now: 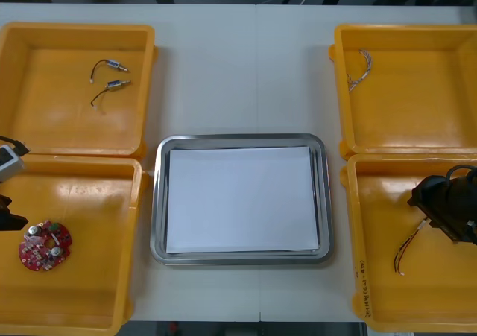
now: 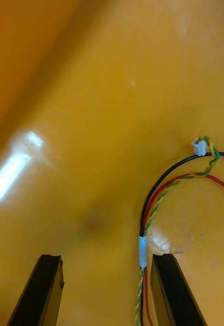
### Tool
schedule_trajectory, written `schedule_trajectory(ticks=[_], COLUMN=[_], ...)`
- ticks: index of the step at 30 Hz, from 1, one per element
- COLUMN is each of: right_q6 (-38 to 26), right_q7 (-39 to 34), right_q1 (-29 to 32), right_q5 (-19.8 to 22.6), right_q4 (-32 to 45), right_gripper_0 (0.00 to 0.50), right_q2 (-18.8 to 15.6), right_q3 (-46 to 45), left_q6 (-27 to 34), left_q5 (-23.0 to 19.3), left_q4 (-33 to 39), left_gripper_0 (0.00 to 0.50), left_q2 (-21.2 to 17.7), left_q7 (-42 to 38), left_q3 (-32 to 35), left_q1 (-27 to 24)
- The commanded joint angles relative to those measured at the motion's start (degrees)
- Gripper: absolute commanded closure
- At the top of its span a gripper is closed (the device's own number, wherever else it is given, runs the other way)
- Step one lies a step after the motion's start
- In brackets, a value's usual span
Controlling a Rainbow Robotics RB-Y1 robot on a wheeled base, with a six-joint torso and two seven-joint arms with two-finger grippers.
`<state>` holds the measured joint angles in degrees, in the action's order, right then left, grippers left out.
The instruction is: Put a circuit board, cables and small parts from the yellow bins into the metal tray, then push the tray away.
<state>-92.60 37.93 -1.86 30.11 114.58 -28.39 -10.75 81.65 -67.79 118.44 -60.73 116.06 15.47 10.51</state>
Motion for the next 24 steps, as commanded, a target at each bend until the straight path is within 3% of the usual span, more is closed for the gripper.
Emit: schedule_trajectory(ticks=[1,6,13,18,24], right_q6=[1.64,4.18,6.03,6.03,6.47], right_q7=[3.29,4.35,4.61,4.17,3.91], right_q1=[2.82,4.4,5.37,5.55,5.99], right_q5=[-0.93,-1.63,-3.39,-4.01,-4.01], right_q4=[0.47,0.47,0.47,0.47,0.47], right_gripper_0=[0.0,0.0,0.0,0.0,0.0], right_q2=[0.09,-0.26,-0.26,-0.26,-0.26], right_q3=[1.43,1.79,2.84,3.72,3.98], left_q6=[2.2,2.2,-0.09,-6.41,-8.87], left_q5=[3.63,8.11,9.78,10.57,11.36], left_q4=[-0.14,-0.31,-1.98,-4.35,-4.44], left_gripper_0=[0.0,0.0,0.0,0.0,0.0], left_q2=[-2.03,-1.94,-0.97,-1.06,-1.06], left_q7=[4.26,3.39,2.33,2.59,2.42], left_q3=[-0.88,-4.83,-8.53,-13.18,-15.64], left_q1=[-3.57,-5.5,-7.09,-7.17,-7.35])
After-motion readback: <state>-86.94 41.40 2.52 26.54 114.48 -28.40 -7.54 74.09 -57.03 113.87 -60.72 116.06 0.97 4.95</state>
